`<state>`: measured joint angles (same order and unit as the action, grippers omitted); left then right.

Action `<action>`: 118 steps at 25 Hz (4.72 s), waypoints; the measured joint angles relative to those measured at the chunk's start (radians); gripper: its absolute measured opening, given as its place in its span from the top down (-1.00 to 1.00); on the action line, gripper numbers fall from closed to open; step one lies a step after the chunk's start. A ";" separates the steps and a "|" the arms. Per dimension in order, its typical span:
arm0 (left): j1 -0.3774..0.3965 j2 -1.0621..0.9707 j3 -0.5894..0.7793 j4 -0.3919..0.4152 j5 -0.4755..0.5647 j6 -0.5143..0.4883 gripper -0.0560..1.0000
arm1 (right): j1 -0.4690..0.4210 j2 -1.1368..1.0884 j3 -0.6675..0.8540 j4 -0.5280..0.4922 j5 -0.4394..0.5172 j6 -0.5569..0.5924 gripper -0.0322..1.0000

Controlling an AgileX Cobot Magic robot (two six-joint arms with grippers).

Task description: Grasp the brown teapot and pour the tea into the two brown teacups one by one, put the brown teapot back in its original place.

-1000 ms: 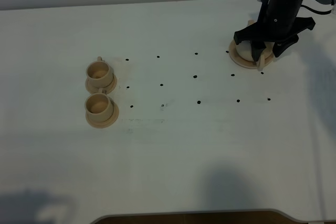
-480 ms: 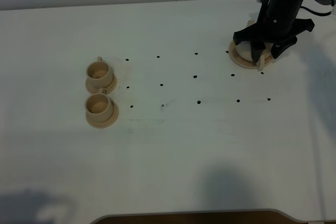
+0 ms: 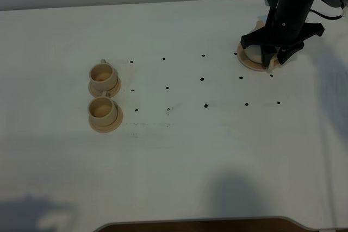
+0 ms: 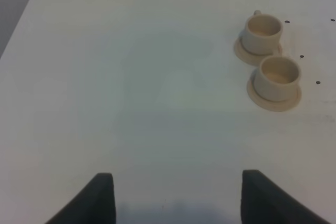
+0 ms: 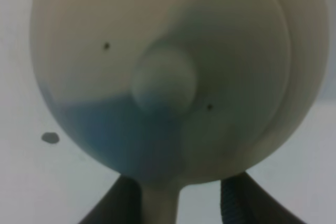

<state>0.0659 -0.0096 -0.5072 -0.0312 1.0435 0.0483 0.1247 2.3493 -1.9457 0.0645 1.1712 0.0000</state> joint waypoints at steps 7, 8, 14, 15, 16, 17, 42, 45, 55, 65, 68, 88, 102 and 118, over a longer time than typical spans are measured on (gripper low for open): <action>0.000 0.000 0.000 0.000 0.000 0.000 -0.16 | 0.000 0.000 0.001 0.000 0.000 0.000 0.44; 0.000 0.000 0.000 0.000 0.000 0.000 -0.16 | 0.000 0.000 0.001 0.000 0.001 0.000 0.51; 0.000 0.000 0.000 0.000 0.000 0.000 -0.16 | 0.000 0.000 0.002 0.000 0.002 -0.010 0.72; 0.000 0.000 0.000 0.000 0.000 0.000 -0.16 | 0.000 0.000 0.002 0.000 0.002 -0.012 0.72; 0.000 0.000 0.000 0.000 0.000 0.000 -0.16 | 0.000 0.000 0.002 0.000 0.004 -0.016 0.72; 0.000 0.000 0.000 0.000 0.000 0.000 -0.16 | 0.000 0.000 0.002 0.000 0.004 -0.019 0.72; 0.000 0.000 0.000 0.000 0.000 0.000 -0.16 | 0.000 -0.076 0.002 0.000 0.007 -0.040 0.72; 0.000 0.000 0.000 0.000 0.000 0.000 -0.16 | 0.000 -0.076 0.002 0.000 -0.001 -0.041 0.72; 0.000 0.000 0.000 0.000 0.000 0.000 -0.16 | 0.003 -0.070 0.002 0.001 -0.004 -0.047 0.72; 0.000 0.000 0.000 0.000 0.000 0.000 -0.16 | 0.008 -0.044 0.006 0.000 0.045 -0.043 0.72; 0.000 0.000 0.000 0.000 0.000 0.000 -0.16 | 0.008 -0.039 0.009 0.009 0.047 -0.043 0.72; 0.000 0.000 0.000 0.000 0.000 0.000 -0.16 | 0.010 -0.037 0.010 0.023 0.054 -0.047 0.09; 0.000 0.000 0.000 0.000 0.000 0.000 -0.16 | 0.010 -0.003 0.010 -0.007 0.056 -0.047 0.08; 0.000 0.000 0.000 0.000 0.000 0.000 -0.16 | 0.010 -0.008 0.010 -0.034 0.051 -0.077 0.08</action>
<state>0.0659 -0.0096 -0.5072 -0.0312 1.0435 0.0483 0.1343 2.3417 -1.9357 0.0303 1.2217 -0.0769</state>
